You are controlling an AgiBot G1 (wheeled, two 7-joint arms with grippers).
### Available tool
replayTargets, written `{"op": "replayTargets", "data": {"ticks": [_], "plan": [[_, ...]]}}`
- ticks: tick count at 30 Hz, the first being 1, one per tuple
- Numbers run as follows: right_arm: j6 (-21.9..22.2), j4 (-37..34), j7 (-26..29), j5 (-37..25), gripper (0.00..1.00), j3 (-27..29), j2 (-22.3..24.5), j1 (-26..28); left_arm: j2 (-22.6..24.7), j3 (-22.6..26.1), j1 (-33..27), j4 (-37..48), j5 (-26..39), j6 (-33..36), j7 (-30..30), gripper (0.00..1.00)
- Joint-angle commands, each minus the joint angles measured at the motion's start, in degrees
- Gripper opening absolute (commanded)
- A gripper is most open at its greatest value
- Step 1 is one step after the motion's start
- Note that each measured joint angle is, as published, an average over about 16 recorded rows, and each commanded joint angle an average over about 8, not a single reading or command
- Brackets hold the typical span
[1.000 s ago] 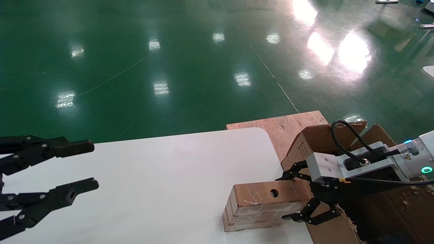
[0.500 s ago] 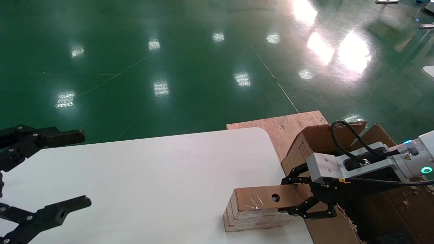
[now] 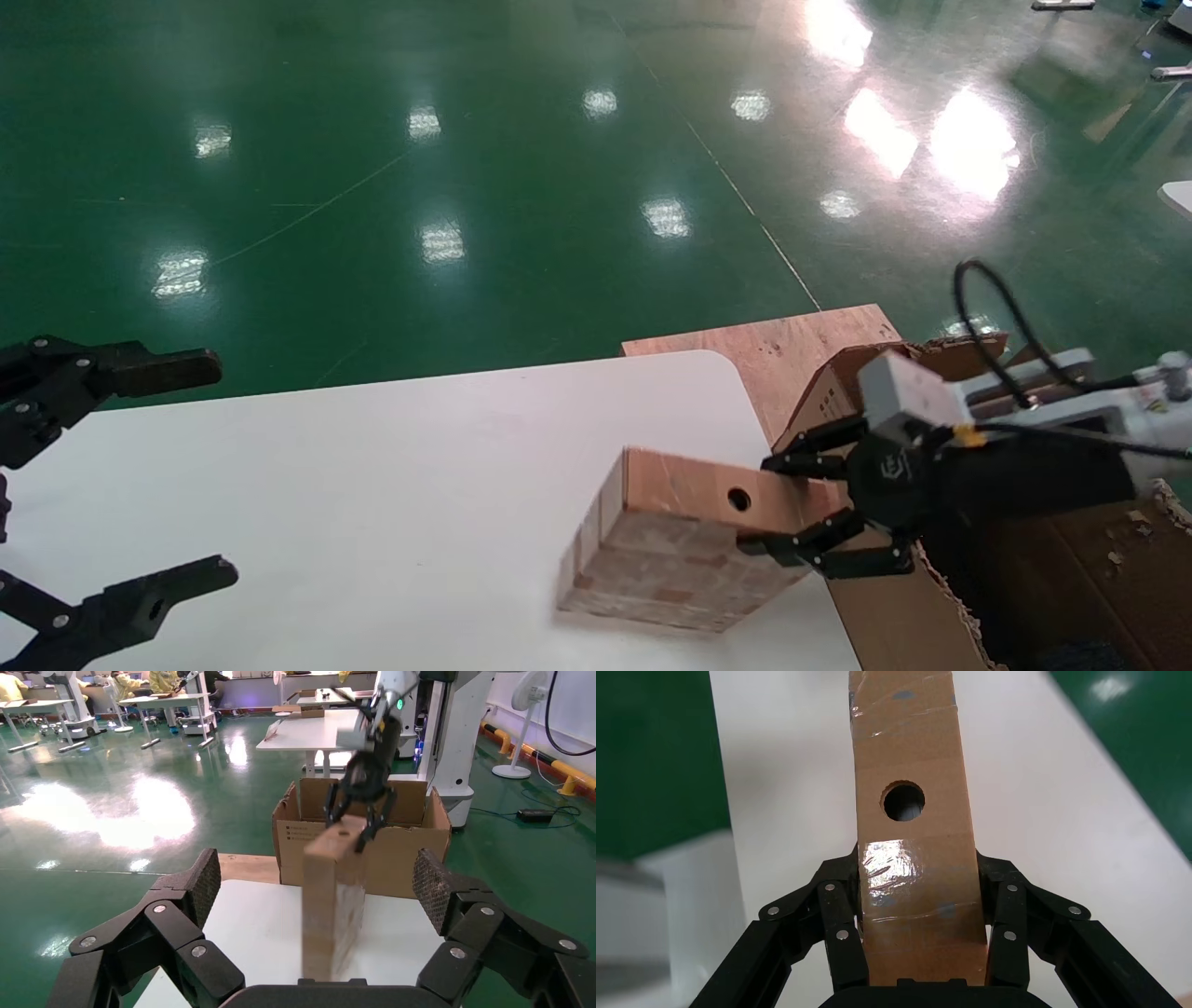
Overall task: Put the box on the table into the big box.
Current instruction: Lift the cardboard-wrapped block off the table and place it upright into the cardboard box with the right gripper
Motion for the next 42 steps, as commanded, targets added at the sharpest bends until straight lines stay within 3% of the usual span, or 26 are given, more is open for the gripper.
{"op": "replayTargets", "data": {"ticks": [1, 10, 17, 22, 27, 42], "plan": [[-0.08, 0.27, 2.04, 3.04, 0.00, 0.31, 0.98, 0.10, 0.00, 0.00, 0.00, 0.00, 0.00, 0.00, 0.00, 1.00], [1.18, 7.28, 9.67, 6.50, 0.00, 5.12, 12.86, 6.87, 0.00, 0.02, -0.01, 0.01, -0.01, 0.00, 0.01, 1.00], [3.18, 12.76, 15.14, 5.45, 0.00, 8.86, 27.48, 11.40, -0.01, 0.03, -0.01, 0.01, -0.02, -0.01, 0.01, 1.00], [5.81, 15.72, 17.16, 3.82, 0.00, 8.08, 38.16, 13.59, -0.01, 0.04, -0.01, 0.01, -0.02, -0.01, 0.02, 1.00], [9.33, 16.61, 16.48, 2.38, 0.00, 1.93, 43.88, 16.79, -0.01, 0.04, -0.01, 0.01, -0.03, -0.01, 0.02, 1.00], [20.33, 12.53, 10.18, 7.12, 0.00, -25.48, 47.08, 29.22, -0.02, 0.06, -0.02, 0.01, -0.04, -0.02, 0.03, 1.00]]}}
